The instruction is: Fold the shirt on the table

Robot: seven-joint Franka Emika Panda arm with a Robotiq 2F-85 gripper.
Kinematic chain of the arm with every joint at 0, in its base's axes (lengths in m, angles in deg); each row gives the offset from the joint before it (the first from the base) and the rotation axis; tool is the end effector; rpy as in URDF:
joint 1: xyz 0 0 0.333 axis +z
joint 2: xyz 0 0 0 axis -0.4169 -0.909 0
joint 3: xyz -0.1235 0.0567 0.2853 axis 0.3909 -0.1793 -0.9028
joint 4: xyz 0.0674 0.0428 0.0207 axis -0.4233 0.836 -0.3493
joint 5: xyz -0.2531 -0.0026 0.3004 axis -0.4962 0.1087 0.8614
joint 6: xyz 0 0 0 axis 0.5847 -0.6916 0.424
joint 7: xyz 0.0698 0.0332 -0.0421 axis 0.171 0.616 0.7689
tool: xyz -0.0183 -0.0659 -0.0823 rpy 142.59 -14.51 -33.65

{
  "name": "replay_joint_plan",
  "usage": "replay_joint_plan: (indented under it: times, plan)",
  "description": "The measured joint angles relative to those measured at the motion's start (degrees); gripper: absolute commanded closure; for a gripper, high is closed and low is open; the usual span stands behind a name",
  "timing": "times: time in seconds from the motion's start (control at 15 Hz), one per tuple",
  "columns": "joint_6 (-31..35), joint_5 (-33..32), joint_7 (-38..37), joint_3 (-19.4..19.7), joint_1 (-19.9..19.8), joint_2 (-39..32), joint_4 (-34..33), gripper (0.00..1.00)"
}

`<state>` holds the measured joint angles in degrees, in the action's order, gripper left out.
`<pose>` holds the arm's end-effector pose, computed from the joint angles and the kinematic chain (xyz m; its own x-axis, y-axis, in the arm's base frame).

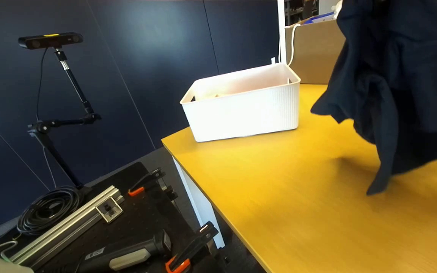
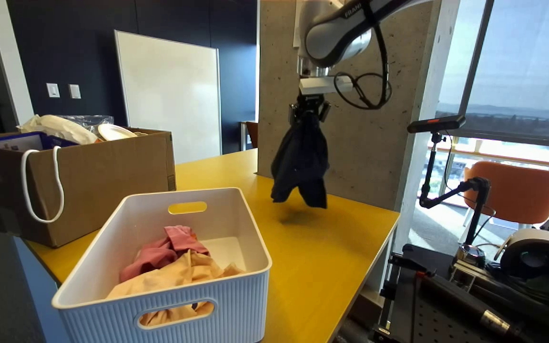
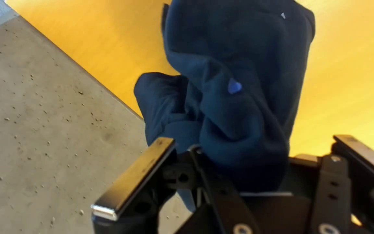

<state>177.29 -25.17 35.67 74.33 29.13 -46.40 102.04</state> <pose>0.6597 -0.1616 0.4373 0.7018 -0.6245 0.3427 -0.6942 -0.7075 0.1325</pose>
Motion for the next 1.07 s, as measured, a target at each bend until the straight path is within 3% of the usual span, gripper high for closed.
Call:
replay_joint_plan:
  times: [0.27,0.6,0.87,1.07]
  plan:
    - [-6.7,-0.1,1.4,-6.8,0.8,-0.5,-10.8,1.0]
    - [-14.6,-2.2,1.7,-12.8,5.5,-1.2,-22.6,1.0]
    - [-19.1,-2.9,1.7,-16.1,10.3,-6.6,-31.3,1.0]
    - [-18.9,-3.2,1.6,-16.6,14.0,-11.5,-33.0,1.0]
